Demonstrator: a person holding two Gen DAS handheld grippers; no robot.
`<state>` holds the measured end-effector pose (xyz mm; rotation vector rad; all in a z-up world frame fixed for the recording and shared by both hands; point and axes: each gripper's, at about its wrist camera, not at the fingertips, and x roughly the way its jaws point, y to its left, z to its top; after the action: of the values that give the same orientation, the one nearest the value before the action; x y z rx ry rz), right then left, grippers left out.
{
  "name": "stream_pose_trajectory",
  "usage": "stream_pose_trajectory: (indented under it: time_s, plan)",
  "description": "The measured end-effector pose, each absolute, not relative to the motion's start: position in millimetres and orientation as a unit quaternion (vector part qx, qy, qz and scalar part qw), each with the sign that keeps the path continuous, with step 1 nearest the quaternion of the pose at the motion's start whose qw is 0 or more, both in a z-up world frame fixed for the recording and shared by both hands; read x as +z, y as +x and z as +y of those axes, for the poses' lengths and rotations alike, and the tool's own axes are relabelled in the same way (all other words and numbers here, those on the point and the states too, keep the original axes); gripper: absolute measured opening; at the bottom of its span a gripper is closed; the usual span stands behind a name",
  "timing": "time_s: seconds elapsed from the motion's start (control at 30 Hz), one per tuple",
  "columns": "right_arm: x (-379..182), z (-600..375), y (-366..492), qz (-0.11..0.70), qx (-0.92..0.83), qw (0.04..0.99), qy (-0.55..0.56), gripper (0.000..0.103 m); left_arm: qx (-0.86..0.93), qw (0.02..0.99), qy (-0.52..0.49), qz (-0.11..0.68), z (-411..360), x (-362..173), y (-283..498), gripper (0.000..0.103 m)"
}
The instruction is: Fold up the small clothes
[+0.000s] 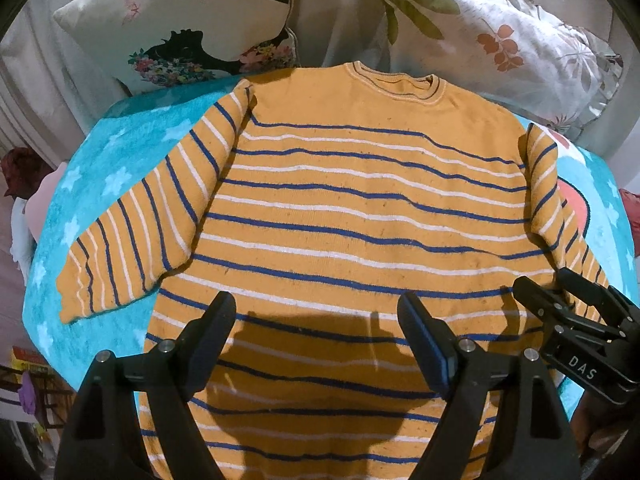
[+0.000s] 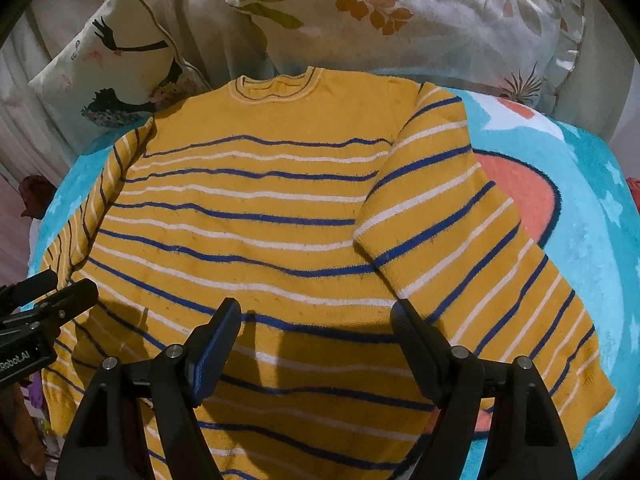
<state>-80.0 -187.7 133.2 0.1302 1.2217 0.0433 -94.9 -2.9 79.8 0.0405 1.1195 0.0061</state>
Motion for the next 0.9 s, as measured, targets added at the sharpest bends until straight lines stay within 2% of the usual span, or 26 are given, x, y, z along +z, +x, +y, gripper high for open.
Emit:
stream_pose_trajectory:
  time_s: [0.9]
  plan:
    - [127.0, -187.0, -82.6, 0.577, 0.025, 0.814, 0.062, 0.082, 0.007, 0.842, 0.015, 0.539, -7.5, 75.7, -98.3, 0.082]
